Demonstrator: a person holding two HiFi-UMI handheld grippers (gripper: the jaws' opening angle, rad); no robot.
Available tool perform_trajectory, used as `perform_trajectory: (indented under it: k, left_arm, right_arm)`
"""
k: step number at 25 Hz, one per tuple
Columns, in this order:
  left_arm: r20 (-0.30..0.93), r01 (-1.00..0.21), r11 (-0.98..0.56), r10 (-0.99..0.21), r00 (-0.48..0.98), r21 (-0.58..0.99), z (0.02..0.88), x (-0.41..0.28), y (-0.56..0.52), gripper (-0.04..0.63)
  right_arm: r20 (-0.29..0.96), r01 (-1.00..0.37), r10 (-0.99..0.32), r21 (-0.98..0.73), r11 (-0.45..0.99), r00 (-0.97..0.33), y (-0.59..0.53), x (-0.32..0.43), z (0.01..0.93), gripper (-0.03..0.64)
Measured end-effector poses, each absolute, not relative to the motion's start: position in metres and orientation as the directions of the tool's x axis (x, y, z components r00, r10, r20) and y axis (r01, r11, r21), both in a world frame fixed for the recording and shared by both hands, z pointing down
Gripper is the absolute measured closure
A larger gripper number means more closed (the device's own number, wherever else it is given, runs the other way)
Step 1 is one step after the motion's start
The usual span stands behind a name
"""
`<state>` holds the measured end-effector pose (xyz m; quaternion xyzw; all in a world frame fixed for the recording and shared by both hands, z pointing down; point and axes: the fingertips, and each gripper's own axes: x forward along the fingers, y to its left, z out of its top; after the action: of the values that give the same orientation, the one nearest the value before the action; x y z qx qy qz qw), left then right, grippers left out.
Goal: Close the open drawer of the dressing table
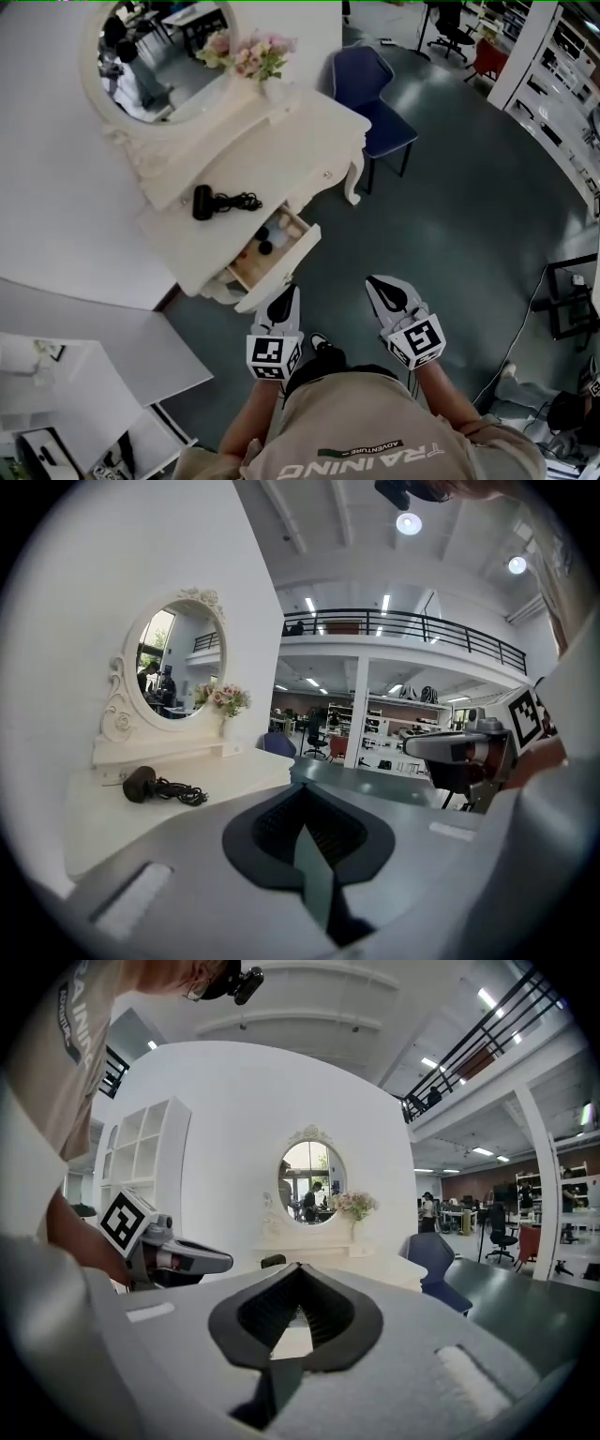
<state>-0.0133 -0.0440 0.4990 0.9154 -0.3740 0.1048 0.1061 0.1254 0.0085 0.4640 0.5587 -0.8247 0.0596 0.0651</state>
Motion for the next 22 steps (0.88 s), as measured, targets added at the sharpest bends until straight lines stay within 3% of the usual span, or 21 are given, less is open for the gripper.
perform_trajectory:
  k: [11, 22]
  left_arm:
    - [0.255, -0.76, -0.637, -0.719, 0.646, 0.131, 0.487, -0.039, -0.083, 0.577]
    - [0.294, -0.877, -0.46, -0.827, 0.48, 0.139, 0.495, -0.077, -0.108, 0.577]
  right_arm:
    - [0.198, -0.893, -0.876, 0.011, 0.451, -0.44, -0.037, 0.096, 0.458, 0.615]
    - [0.227, -0.78, -0.761, 0.01, 0.625, -0.607, -0.098, 0.065, 0.469, 0.615]
